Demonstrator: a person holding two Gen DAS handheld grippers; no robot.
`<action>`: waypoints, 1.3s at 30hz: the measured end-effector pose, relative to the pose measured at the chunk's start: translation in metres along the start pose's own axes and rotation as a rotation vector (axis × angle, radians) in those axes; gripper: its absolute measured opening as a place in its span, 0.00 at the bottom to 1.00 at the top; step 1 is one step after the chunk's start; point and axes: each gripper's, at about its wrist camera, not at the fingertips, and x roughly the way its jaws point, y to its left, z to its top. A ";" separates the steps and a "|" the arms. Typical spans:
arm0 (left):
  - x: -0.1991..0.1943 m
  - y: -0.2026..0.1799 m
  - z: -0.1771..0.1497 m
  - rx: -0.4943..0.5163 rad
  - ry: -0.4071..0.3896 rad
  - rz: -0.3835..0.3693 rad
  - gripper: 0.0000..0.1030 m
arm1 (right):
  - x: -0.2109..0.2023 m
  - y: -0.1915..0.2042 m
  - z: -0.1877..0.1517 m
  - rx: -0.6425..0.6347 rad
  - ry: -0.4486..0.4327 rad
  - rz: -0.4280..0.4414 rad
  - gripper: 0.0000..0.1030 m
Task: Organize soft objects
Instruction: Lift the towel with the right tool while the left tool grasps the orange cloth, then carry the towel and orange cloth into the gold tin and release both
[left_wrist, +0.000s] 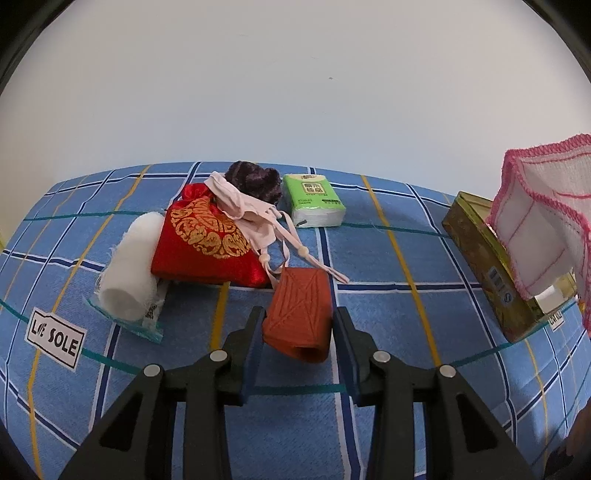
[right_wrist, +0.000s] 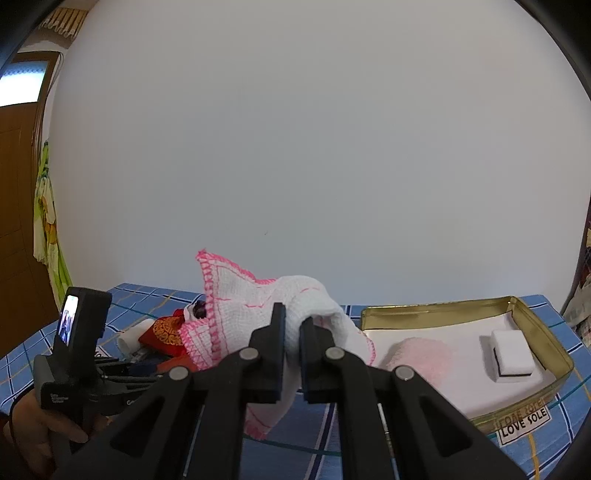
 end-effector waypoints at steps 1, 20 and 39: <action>0.001 0.001 0.000 -0.004 0.006 -0.003 0.39 | 0.000 0.000 0.000 0.000 0.000 -0.001 0.06; -0.065 -0.013 0.017 0.010 -0.287 -0.090 0.37 | -0.009 -0.006 0.005 0.039 -0.053 -0.024 0.06; -0.081 -0.115 0.032 0.128 -0.365 -0.196 0.37 | -0.039 -0.102 0.025 0.148 -0.204 -0.194 0.06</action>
